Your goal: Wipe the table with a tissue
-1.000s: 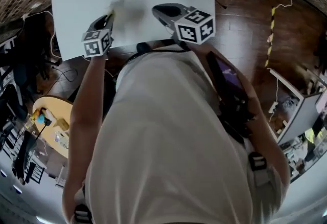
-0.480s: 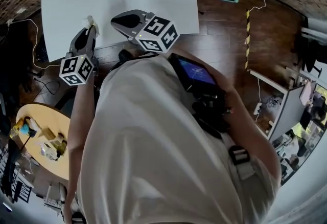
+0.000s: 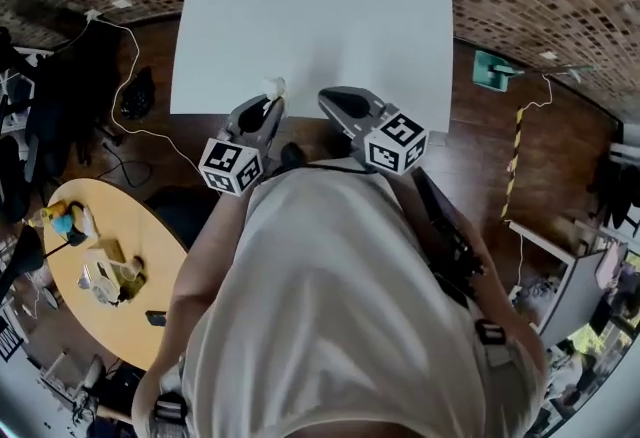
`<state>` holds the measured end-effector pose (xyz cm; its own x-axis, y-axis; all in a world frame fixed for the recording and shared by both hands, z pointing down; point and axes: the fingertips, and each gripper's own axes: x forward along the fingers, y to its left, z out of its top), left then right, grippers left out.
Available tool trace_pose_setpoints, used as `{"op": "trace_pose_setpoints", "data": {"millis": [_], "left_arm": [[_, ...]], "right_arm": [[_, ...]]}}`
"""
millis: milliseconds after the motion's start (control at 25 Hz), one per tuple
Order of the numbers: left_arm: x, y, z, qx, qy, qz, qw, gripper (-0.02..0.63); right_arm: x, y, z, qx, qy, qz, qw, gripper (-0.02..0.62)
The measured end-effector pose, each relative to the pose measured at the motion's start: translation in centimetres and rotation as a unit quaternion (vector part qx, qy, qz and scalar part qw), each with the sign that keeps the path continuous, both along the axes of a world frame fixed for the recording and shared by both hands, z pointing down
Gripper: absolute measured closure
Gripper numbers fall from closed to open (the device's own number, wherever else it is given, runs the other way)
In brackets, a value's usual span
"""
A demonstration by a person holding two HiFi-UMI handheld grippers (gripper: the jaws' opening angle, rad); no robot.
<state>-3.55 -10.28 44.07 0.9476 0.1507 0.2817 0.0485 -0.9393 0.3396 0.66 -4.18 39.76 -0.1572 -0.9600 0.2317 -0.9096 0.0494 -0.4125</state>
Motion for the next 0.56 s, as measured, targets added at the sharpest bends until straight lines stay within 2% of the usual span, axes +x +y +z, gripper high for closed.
{"op": "trace_pose_setpoints", "data": {"millis": [240, 560], "left_arm": [[-2.5, -0.5, 0.0, -0.007, 0.017, 0.006, 0.9998, 0.551], [-3.9, -0.9, 1.5, -0.016, 0.001, 0.024, 0.9996, 0.551]], "right_arm": [[-1.5, -0.7, 0.5, -0.010, -0.006, 0.027, 1.000, 0.588], [-3.5, -0.9, 1.9, -0.023, -0.010, 0.044, 0.999, 0.588]]}}
